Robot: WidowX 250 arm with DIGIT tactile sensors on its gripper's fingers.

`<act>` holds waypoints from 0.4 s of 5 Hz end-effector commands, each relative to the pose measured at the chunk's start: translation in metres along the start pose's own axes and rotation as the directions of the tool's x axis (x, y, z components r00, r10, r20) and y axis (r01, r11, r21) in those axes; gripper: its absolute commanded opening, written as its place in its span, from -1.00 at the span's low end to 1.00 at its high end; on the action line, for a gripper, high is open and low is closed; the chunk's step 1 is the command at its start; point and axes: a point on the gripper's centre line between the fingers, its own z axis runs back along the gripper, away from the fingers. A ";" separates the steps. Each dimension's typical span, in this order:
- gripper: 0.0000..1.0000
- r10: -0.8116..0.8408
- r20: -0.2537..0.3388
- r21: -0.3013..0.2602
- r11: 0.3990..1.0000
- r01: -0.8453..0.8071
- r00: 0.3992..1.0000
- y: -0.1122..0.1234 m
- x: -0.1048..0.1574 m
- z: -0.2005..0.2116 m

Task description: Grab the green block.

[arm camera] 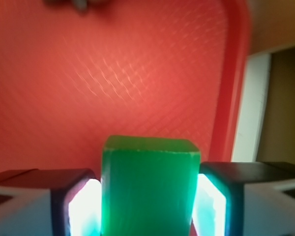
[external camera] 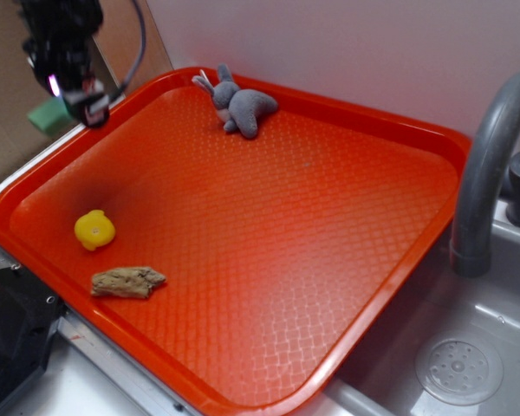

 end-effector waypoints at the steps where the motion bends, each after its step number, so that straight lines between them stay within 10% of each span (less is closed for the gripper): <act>1: -1.00 0.175 0.031 -0.106 0.980 -0.171 0.984 -0.031 -0.005 0.099; 2: -1.00 0.138 0.089 -0.126 0.984 -0.126 0.986 -0.049 -0.013 0.128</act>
